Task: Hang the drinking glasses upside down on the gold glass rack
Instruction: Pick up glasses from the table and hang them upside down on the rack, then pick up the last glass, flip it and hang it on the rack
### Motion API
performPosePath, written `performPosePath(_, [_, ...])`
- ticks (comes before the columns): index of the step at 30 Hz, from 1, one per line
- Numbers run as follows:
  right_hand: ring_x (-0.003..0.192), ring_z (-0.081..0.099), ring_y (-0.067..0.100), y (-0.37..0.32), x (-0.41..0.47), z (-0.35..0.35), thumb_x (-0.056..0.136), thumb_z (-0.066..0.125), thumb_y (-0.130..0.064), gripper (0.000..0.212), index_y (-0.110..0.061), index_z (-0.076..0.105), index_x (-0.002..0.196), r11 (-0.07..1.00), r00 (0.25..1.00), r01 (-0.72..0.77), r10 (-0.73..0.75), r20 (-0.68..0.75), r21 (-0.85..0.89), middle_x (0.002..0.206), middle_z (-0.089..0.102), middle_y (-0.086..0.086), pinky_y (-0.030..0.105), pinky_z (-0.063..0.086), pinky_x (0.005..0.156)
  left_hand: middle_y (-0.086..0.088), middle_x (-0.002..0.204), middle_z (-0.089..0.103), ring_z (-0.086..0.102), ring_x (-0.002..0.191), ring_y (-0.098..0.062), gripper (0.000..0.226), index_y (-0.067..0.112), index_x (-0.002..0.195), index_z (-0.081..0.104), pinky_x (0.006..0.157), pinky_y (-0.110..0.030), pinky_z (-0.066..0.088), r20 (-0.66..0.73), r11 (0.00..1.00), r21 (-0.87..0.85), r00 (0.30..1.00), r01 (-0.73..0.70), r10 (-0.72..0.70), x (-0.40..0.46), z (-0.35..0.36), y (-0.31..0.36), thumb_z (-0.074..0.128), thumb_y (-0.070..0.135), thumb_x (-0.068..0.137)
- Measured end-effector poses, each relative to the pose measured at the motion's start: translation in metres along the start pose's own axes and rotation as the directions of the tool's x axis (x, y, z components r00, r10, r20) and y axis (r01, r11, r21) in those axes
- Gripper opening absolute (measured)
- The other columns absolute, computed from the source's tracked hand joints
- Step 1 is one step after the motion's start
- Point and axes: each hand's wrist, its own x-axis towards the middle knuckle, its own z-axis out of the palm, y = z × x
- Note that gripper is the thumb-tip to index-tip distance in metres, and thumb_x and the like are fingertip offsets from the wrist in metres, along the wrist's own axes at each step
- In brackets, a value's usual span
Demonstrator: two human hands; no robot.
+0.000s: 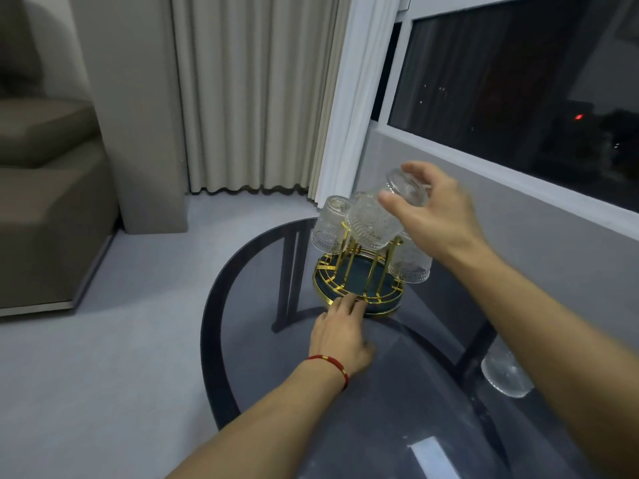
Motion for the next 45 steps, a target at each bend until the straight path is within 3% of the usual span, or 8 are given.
performPosePath(9, [0.140, 0.050, 0.030, 0.001, 0.018, 0.054, 0.092, 0.073, -0.045, 0.071, -0.016, 0.051, 0.152, 0.987, 0.993, 0.011, 0.007, 0.116, -0.160, 0.147, 0.060, 0.010, 0.053, 0.041, 0.117, -0.005, 0.156, 0.037, 0.037, 0.139, -0.028, 0.066, 0.010, 0.143, 0.045, 0.105, -0.042, 0.040, -0.031, 0.999, 0.015, 0.999, -0.039, 0.040, 0.000, 0.001, -0.003, 0.065, 0.023, 0.082])
performPosePath(18, [0.147, 0.045, 0.033, 0.016, 0.017, 0.083, 0.093, 0.073, -0.041, 0.072, -0.011, 0.049, 0.155, 0.973, 0.980, -0.012, 0.057, 0.192, -0.231, 0.155, 0.055, 0.014, 0.051, 0.037, 0.118, -0.005, 0.154, 0.039, 0.042, 0.133, -0.030, 0.062, 0.009, 0.140, 0.047, 0.101, -0.044, 0.044, -0.021, 0.997, 0.071, 0.999, -0.027, 0.029, 0.002, -0.001, 0.000, 0.065, 0.021, 0.081])
performPosePath(25, [0.128, 0.055, 0.030, 0.033, 0.011, 0.098, 0.097, 0.067, -0.047, 0.058, -0.012, 0.056, 0.142, 0.954, 0.975, 0.025, 0.043, 0.220, -0.298, 0.137, 0.055, 0.010, 0.046, 0.046, 0.104, -0.006, 0.143, 0.047, 0.048, 0.120, -0.033, 0.048, 0.008, 0.123, 0.055, 0.084, -0.044, 0.045, -0.046, 0.993, 0.121, 0.999, -0.012, 0.018, 0.002, 0.002, 0.005, 0.062, 0.017, 0.076])
performPosePath(28, [0.128, 0.058, 0.032, 0.031, 0.011, 0.098, 0.099, 0.061, -0.052, 0.062, -0.010, 0.052, 0.144, 0.922, 0.972, 0.068, 0.025, 0.233, -0.381, 0.142, 0.055, 0.013, 0.049, 0.050, 0.103, -0.003, 0.144, 0.048, 0.048, 0.120, -0.032, 0.050, 0.010, 0.123, 0.056, 0.080, -0.042, 0.044, -0.053, 0.991, 0.133, 0.999, 0.009, -0.002, 0.003, 0.002, 0.004, 0.061, 0.017, 0.075])
performPosePath(32, [0.128, 0.058, 0.030, 0.034, -0.004, 0.082, 0.103, 0.054, -0.050, 0.056, -0.012, 0.053, 0.144, 0.887, 0.980, 0.162, -0.093, 0.178, -0.433, 0.140, 0.059, 0.011, 0.050, 0.048, 0.107, 0.000, 0.149, 0.044, 0.046, 0.122, -0.031, 0.049, 0.012, 0.125, 0.056, 0.078, -0.041, 0.041, -0.048, 0.986, 0.163, 0.999, 0.020, -0.012, 0.002, 0.002, 0.007, 0.061, 0.020, 0.076])
performPosePath(36, [0.123, 0.057, 0.026, 0.059, -0.053, 0.040, 0.100, 0.059, -0.031, 0.038, -0.013, 0.062, 0.133, 0.931, 0.985, 0.172, -0.169, 0.036, -0.321, 0.131, 0.063, 0.007, 0.047, 0.047, 0.104, -0.001, 0.152, 0.043, 0.041, 0.130, -0.030, 0.045, 0.014, 0.128, 0.058, 0.095, -0.046, 0.046, 0.017, 0.992, 0.107, 0.998, 0.065, -0.067, 0.003, -0.007, 0.016, 0.061, 0.022, 0.084])
performPosePath(41, [0.128, 0.052, 0.042, 0.137, -0.126, -0.040, 0.090, 0.067, -0.026, 0.047, -0.008, 0.062, 0.134, 0.923, 0.974, -0.066, -0.023, -0.227, -0.378, 0.139, 0.055, 0.019, 0.055, 0.042, 0.108, -0.004, 0.132, 0.063, 0.047, 0.123, -0.028, 0.039, 0.016, 0.125, 0.061, 0.101, -0.044, 0.045, 0.008, 1.000, 0.004, 1.000, 0.016, -0.016, -0.001, -0.009, 0.038, 0.058, 0.024, 0.087])
performPosePath(45, [0.146, 0.043, 0.034, 0.180, -0.160, -0.072, 0.082, 0.081, -0.050, 0.096, -0.024, 0.030, 0.159, 0.874, 0.866, -0.483, 0.468, -0.174, -0.056, 0.162, 0.037, 0.012, 0.049, 0.039, 0.115, -0.002, 0.132, 0.064, 0.044, 0.127, -0.024, 0.043, 0.020, 0.129, 0.062, 0.102, -0.036, 0.041, 0.055, 0.990, -0.143, 0.998, -0.022, 0.030, -0.008, -0.005, 0.054, 0.062, 0.025, 0.086])
